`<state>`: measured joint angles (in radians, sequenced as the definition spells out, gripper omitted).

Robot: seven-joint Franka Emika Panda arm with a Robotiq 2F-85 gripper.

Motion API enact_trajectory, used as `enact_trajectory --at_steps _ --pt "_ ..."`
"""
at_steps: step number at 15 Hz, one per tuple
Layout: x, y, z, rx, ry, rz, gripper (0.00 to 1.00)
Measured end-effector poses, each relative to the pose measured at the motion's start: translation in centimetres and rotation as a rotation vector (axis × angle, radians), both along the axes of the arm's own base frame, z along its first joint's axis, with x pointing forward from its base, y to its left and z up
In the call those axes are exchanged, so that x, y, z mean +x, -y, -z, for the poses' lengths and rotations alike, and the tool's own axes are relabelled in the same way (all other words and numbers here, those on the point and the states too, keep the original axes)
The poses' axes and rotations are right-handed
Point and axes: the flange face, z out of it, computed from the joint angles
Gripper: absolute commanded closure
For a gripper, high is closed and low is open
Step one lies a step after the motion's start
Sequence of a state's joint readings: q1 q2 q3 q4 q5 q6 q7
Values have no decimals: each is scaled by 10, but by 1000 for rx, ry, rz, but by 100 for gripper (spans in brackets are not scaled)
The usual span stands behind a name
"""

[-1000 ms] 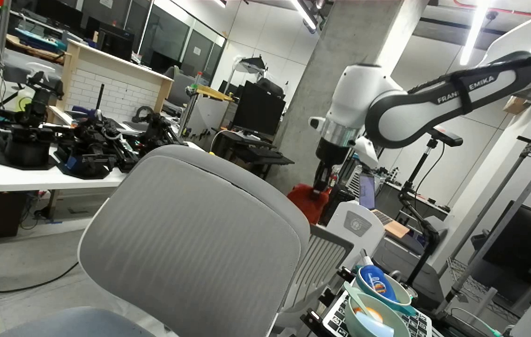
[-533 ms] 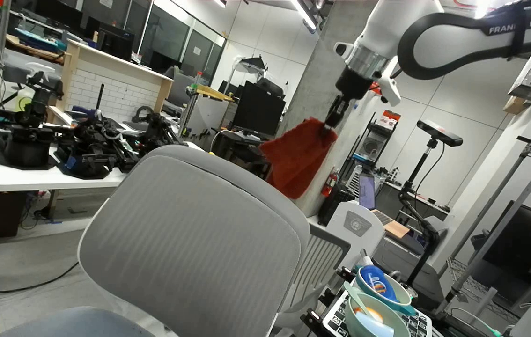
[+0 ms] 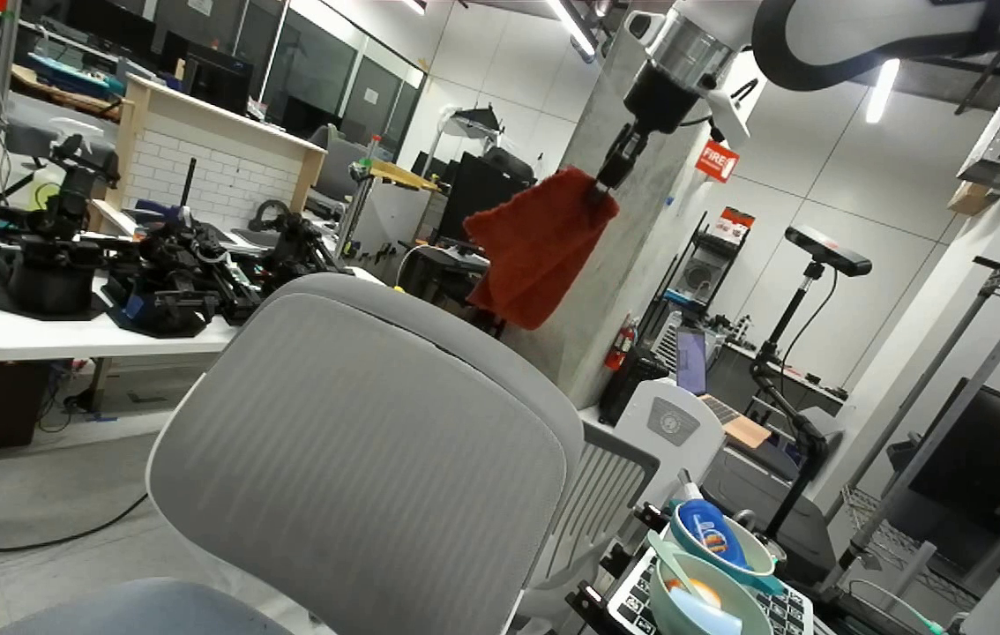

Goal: Put the cloth on the other chair

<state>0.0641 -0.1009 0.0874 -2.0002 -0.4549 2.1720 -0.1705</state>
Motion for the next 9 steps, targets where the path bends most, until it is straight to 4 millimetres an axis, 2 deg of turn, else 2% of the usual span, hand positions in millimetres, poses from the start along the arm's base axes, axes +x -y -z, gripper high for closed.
enact_trajectory --at_steps 5,9 --pt "7 -55 -15 -1 -6 -46 97" --pt "-7 -104 -13 -2 -28 -61 97"
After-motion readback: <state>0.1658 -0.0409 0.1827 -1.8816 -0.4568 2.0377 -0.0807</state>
